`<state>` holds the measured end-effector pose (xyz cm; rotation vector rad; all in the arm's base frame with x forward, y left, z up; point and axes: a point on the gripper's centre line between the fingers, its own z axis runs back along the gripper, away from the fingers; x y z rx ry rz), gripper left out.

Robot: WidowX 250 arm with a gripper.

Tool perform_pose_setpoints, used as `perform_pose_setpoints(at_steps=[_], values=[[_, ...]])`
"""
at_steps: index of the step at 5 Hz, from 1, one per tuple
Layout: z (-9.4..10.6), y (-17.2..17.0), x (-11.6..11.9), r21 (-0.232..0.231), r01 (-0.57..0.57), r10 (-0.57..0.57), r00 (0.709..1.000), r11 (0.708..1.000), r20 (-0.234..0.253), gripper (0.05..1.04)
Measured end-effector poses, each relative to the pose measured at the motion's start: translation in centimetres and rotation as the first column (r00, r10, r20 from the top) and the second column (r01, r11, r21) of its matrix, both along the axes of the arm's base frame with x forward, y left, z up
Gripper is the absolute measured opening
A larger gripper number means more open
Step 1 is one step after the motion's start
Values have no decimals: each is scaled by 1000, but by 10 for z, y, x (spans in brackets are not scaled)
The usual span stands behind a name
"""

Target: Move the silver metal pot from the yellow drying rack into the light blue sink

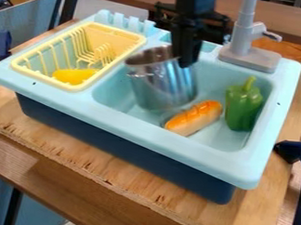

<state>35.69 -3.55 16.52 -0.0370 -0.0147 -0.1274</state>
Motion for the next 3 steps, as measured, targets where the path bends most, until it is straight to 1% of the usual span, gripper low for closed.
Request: perform_pose_setpoints(at_steps=[1,2,3], values=[[10,14,-3,32,-35,34,999,999,21,51],[10,21,-4,51,-38,38,999,998,15,51],[-9,23,8,72,-14,18,999,997,-44,51]])
